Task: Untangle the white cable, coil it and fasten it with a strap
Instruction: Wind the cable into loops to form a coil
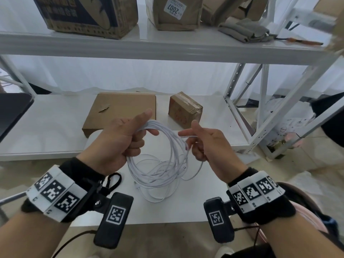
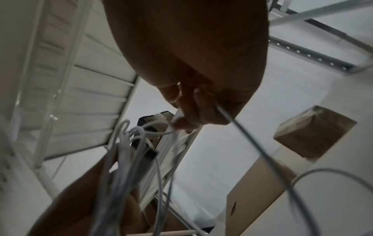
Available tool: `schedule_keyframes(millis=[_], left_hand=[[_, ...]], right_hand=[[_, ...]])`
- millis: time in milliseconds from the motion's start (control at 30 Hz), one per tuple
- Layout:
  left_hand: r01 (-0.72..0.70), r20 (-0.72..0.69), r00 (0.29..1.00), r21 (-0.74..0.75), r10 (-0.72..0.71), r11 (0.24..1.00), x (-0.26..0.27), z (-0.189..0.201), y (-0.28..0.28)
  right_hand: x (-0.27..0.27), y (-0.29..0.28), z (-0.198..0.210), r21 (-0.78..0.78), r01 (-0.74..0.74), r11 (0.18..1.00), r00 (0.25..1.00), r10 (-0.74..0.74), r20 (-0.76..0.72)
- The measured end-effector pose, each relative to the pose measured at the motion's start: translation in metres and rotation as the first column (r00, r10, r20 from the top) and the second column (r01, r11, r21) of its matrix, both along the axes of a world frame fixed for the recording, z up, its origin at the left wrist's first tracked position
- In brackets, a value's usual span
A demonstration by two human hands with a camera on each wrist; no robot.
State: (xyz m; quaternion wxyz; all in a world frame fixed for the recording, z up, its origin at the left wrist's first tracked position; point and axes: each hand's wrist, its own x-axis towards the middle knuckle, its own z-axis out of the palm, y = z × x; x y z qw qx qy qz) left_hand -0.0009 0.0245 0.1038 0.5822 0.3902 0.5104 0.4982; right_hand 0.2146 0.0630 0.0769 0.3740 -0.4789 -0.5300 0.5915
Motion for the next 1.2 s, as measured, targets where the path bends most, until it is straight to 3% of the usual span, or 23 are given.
schedule_keyframes(millis=[167, 400, 533, 633, 733, 833, 1067, 1200], left_hand=[[-0.205, 0.174, 0.963, -0.019, 0.205, 0.979, -0.007, -0.005, 0.004], [-0.166, 0.209, 0.964, -0.015, 0.165, 0.986, 0.001, -0.009, 0.003], [-0.184, 0.213, 0.960, -0.012, 0.182, 0.983, 0.007, -0.011, 0.005], [-0.237, 0.337, 0.911, -0.051, 0.240, 0.970, 0.006, -0.013, 0.006], [-0.260, 0.476, 0.834, -0.104, 0.278, 0.960, 0.008, -0.018, 0.007], [-0.269, 0.518, 0.803, -0.126, 0.295, 0.955, 0.011, -0.022, 0.006], [-0.176, 0.312, 0.929, -0.093, 0.197, 0.980, 0.014, -0.022, 0.002], [-0.061, 0.301, 0.950, -0.081, 0.082, 0.995, 0.008, -0.018, 0.001]], right_hand=[[-0.007, -0.005, -0.001, -0.002, -0.139, 0.990, 0.990, 0.139, 0.016], [-0.013, -0.010, -0.001, -0.043, -0.156, 0.987, 0.980, 0.149, -0.130], [-0.019, -0.014, 0.001, -0.208, -0.310, 0.928, 0.868, 0.187, -0.461], [-0.020, -0.016, 0.001, -0.221, -0.346, 0.912, 0.727, 0.112, -0.678], [-0.024, -0.019, 0.000, -0.197, -0.311, 0.930, 0.670, 0.067, -0.739], [-0.027, -0.020, -0.001, -0.219, -0.294, 0.931, 0.707, 0.058, -0.705], [-0.023, -0.014, -0.002, -0.259, -0.258, 0.931, 0.610, -0.052, -0.791], [-0.019, -0.010, 0.003, -0.290, -0.179, 0.940, 0.690, -0.090, -0.718]])
